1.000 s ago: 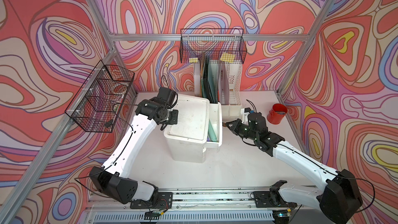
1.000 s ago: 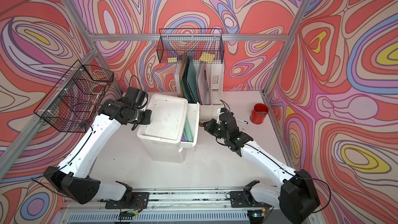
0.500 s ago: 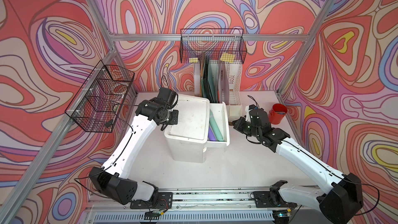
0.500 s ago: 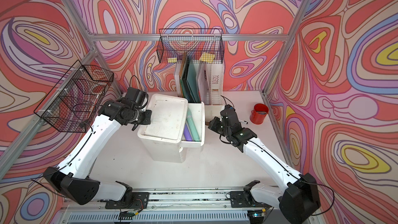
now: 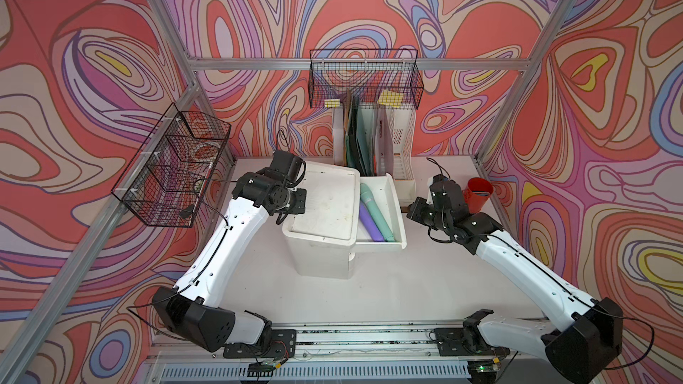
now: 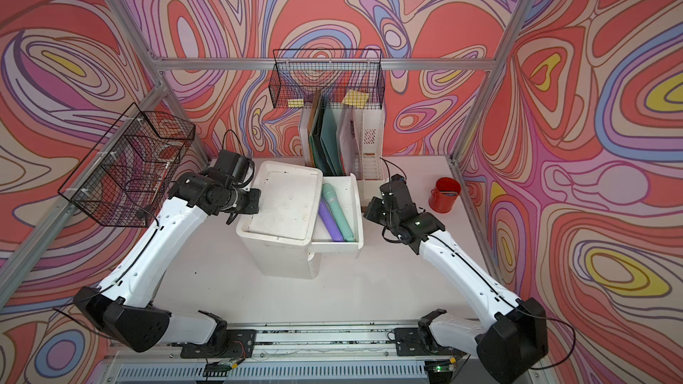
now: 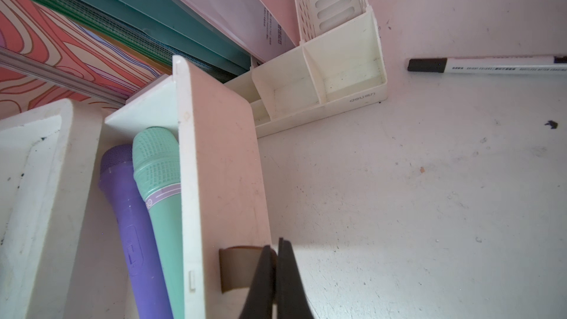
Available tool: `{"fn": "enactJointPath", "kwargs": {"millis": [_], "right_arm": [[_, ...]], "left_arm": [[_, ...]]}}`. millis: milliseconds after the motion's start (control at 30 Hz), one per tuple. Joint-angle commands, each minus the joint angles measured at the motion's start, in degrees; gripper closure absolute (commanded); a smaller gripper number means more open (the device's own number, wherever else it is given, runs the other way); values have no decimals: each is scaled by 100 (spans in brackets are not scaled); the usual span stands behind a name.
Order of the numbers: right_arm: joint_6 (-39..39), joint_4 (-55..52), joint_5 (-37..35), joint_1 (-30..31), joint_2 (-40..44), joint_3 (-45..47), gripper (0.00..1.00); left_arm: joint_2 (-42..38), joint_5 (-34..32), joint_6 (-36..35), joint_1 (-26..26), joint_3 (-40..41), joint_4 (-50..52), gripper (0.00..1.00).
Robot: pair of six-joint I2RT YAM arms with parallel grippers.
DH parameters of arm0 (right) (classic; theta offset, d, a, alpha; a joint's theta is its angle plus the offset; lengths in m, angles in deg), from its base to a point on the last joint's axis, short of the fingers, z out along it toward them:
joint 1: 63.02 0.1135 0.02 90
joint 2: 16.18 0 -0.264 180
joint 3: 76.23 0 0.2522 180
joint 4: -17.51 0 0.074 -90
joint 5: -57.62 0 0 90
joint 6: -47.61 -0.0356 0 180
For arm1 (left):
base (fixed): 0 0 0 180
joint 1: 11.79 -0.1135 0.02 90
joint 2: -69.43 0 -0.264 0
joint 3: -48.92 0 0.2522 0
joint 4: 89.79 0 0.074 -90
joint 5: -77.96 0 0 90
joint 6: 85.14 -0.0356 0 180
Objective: Take the microphone out of the drawer
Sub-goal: Open the drawer in the storage box, then pick up the microphone from the drawer.
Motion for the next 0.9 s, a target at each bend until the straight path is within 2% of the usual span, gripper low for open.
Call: {"fn": "enactJointPath", "kwargs": {"millis": [0, 67, 133, 233, 433, 500, 633, 867], "right_arm": [[385, -471, -1088, -209, -96, -253, 100], [500, -390, -933, -203, -132, -335, 100], [629, -246, -705, -203, -143, -384, 83], [842, -141, -363, -203, -189, -529, 65], [1417, -485, 366, -208, -533, -1278, 51], [1530, -647, 718, -203, -725, -1592, 43], [1673, -991, 1281, -168, -1151, -2207, 40], [1991, -1957, 1465, 81, -1900, -3271, 40]], "left_arm": [[-123, -554, -29, -58, 23, -184, 100], [-115, -552, -29, -54, 15, -186, 100], [-114, -554, -34, -56, 10, -189, 100], [-114, -552, -29, -56, 14, -201, 100], [-97, -561, -38, -54, 17, -205, 100], [-97, -553, -38, -54, 16, -222, 100], [-114, -549, 14, -61, 22, -251, 100], [-114, -556, 63, -57, 25, -206, 100]]}}
